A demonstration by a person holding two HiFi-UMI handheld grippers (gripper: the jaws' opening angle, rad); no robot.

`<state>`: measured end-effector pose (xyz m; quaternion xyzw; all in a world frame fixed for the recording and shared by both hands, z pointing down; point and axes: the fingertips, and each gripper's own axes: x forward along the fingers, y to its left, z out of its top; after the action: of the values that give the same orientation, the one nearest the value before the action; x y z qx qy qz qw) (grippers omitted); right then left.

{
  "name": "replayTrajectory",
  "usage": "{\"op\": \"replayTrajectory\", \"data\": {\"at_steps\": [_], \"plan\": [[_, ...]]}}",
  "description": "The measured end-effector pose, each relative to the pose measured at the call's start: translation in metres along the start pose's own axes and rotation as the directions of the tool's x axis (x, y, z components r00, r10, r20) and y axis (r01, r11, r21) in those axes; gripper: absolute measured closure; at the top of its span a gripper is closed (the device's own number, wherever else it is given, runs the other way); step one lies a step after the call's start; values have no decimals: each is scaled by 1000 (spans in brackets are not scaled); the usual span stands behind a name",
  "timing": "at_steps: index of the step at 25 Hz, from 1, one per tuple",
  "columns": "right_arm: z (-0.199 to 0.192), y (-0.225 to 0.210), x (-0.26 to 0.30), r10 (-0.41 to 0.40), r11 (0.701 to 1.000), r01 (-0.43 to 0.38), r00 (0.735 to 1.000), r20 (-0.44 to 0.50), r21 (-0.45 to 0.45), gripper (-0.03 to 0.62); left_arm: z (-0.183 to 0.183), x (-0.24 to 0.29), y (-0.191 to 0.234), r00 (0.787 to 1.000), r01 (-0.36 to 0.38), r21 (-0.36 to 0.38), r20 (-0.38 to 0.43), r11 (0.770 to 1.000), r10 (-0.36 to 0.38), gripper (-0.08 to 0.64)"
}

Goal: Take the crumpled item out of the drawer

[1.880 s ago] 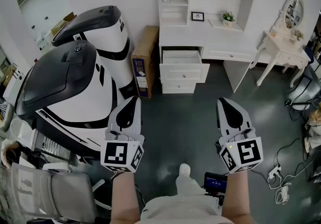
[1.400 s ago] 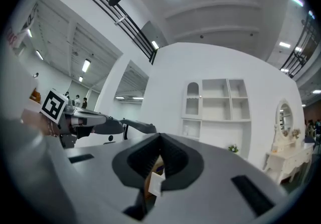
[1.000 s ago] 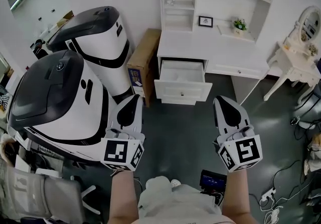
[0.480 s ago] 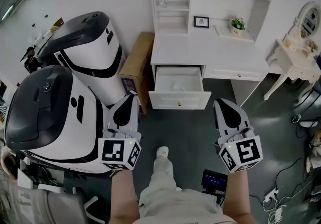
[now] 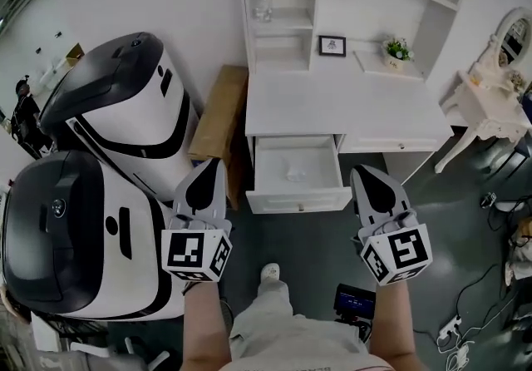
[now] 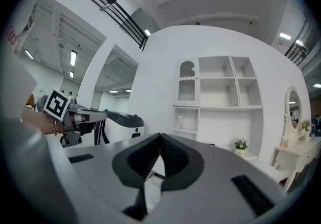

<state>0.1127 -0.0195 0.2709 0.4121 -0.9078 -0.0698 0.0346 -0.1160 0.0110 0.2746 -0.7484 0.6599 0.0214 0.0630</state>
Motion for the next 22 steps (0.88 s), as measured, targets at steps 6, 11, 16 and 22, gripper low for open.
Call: {"op": "replayTrajectory", "data": {"at_steps": [6,11,16,22], "plan": [[-3,-21,79,-26,1000,26,1000,-17,11,586,-14,74,44,999,36,-18,-12,999,-36,552],[-12,-29,133,-42,999,43,999,-35,31,586,-28,122,73,997,71,-31,-16,997,-71,554],[-37,-38,160,-41,996,49,994,-101,79,424,-45,149,84,995,86,-47,-40,995,-88,552],[-54,-54,181,-67,993,80,988,-136,91,258,-62,168,92,993,90,-63,-67,994,-94,552]]}}
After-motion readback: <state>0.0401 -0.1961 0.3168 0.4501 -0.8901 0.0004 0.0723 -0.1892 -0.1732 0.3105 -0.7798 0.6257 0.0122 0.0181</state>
